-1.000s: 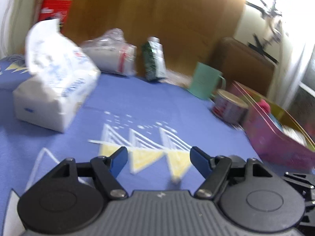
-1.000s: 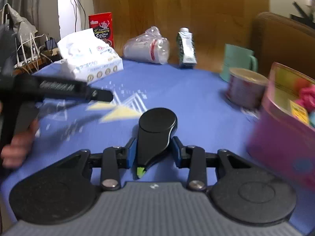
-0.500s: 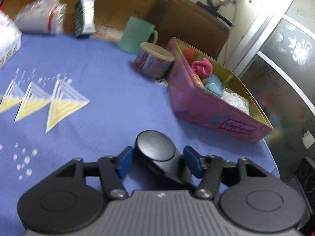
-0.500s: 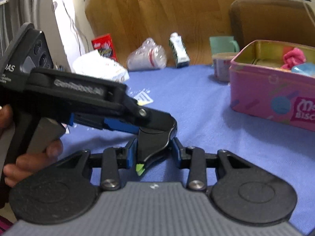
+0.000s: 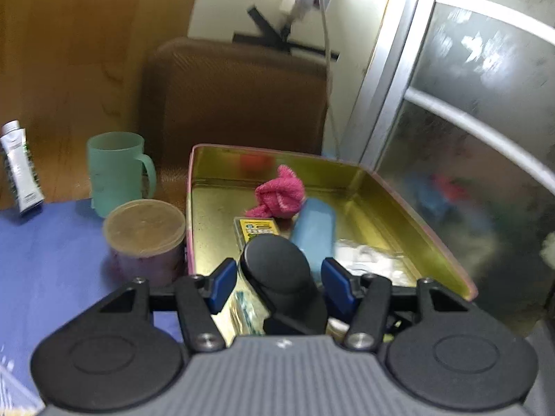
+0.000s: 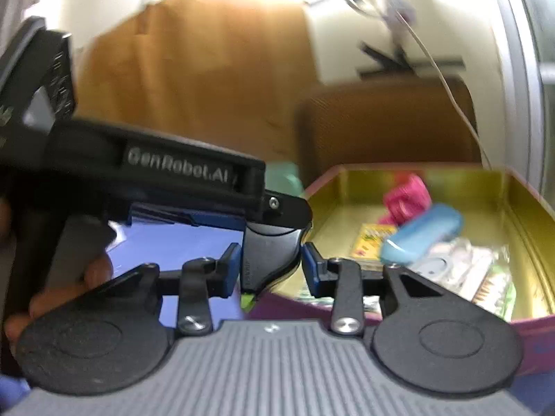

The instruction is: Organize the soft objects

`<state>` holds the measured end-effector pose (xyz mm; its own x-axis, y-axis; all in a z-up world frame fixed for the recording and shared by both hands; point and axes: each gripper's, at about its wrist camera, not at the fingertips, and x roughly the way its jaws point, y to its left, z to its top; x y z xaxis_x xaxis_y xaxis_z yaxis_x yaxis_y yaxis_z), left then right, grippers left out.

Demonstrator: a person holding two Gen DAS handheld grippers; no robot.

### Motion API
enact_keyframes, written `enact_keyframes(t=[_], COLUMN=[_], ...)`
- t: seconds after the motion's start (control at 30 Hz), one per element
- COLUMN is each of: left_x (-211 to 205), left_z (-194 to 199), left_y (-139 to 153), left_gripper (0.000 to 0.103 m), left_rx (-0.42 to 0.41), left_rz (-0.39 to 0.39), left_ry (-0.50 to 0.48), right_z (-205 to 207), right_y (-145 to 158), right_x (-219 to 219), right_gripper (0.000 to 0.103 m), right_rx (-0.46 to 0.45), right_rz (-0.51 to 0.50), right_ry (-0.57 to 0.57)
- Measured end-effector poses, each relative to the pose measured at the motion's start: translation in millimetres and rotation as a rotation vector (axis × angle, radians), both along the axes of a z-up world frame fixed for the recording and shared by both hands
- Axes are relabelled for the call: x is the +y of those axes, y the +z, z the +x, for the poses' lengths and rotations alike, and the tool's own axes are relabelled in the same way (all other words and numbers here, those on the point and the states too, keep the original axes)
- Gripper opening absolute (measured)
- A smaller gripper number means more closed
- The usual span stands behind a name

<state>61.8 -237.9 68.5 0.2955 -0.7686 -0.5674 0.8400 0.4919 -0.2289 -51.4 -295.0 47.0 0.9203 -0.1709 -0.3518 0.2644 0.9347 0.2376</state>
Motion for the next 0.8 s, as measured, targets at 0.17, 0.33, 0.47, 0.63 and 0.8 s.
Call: enact_keyframes(t=[0.17, 0.33, 0.47, 0.63, 0.8], left_x=[-36.6, -28.8, -4.2, 38.4, 77.8], left_z=[8.8, 7.9, 0.7, -22.0, -60.0], left_y=[-15.9, -11.6, 2.6, 18.5, 15.6], left_gripper=[0.056, 0.057, 0.061, 0.069, 0.072], left_rx=[-0.07, -0.077, -0.064, -0.111, -0.145], left_rz=[0.08, 0.062, 0.003, -0.021, 0.006], left_ry=[0.047, 0.068, 0.1, 0.168, 0.173], right_z=[43.2, 34.2, 0.8, -52.3, -92.9], right_y=[-13.7, -14.6, -9.8, -4.4, -9.1], right_x=[-27.6, -31.4, -19.2, -2.1, 27.4], right_gripper=[0.043, 0.05, 0.049, 0.059, 0.083], right_rx=[0.07, 0.04, -0.013, -0.097, -0.138], right_rz=[0.002, -0.008, -0.048, -0.082, -0.097], right_ry=[-0.082, -0.131, -0.161, -0.243, -0.3])
